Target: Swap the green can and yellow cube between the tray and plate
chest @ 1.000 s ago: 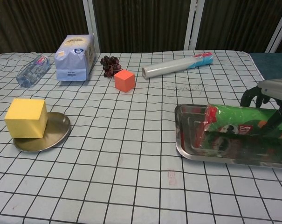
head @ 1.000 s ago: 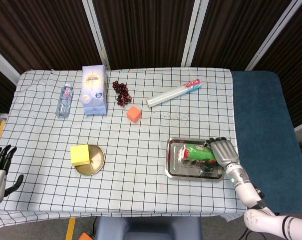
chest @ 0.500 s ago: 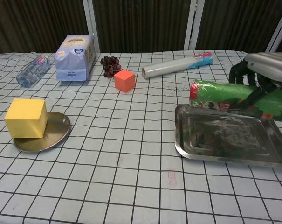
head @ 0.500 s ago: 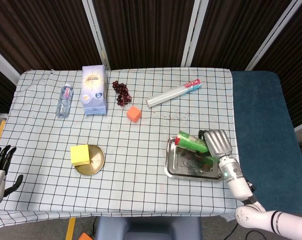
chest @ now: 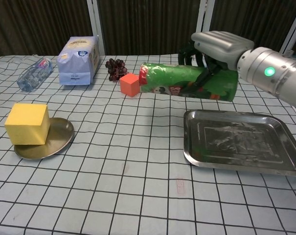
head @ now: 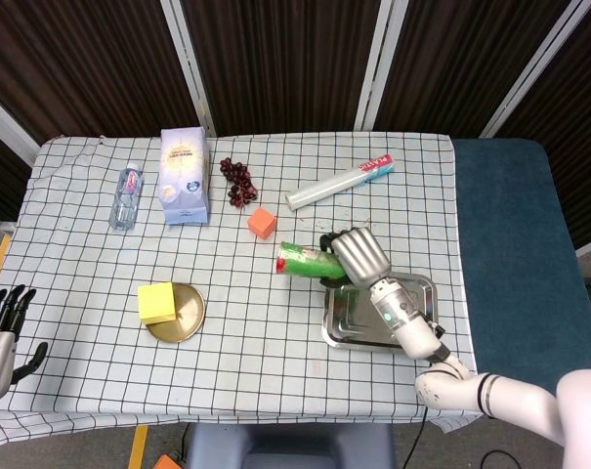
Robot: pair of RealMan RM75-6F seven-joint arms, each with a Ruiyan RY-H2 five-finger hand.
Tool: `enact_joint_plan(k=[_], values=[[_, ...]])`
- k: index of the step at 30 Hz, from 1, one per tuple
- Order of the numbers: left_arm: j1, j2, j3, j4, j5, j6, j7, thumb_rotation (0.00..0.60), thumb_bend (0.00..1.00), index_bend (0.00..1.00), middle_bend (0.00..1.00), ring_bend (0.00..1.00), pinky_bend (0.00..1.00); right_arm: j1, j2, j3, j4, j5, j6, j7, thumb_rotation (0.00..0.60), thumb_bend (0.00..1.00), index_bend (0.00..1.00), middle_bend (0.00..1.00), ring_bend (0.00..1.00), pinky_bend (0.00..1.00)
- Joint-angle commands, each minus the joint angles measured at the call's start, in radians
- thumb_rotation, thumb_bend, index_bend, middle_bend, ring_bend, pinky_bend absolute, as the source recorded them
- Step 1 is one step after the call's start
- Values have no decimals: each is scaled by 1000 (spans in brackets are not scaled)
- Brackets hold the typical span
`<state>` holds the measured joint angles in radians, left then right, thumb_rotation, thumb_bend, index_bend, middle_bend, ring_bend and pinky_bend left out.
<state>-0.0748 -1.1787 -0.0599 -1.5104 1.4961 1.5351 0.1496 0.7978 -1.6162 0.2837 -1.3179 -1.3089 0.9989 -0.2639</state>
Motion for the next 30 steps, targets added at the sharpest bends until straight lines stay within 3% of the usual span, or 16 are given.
enact_joint_plan(k=[1,8,19,22,26,30], values=[[-1,0,1,3,-6,-7,6,600,338,70,64,3,151,78,-103,31,133,-30,-56,127,600,85,968,793,803,731],[-4,4,-1,6,-21,-23,-3,600,337,73,65,3,149,193,-280,33,466,-82,-67,270,600,85,968,793,802,731],[-14,-2,0,20,-39,-54,-2,600,337,81,66,3,147,318,-483,-6,839,-140,-90,523,600,85,961,792,739,693],[-15,0,-1,20,-45,-59,-10,600,336,81,66,3,147,340,-509,-21,881,-150,-110,581,600,86,847,696,601,631],[-15,2,-2,23,-46,-59,-15,600,337,81,66,3,146,354,-517,-44,909,-158,-152,624,600,85,577,438,290,388],[-14,3,-1,22,-44,-54,-16,600,337,82,67,3,146,353,-496,-71,899,-173,-163,647,600,85,331,201,69,189]])
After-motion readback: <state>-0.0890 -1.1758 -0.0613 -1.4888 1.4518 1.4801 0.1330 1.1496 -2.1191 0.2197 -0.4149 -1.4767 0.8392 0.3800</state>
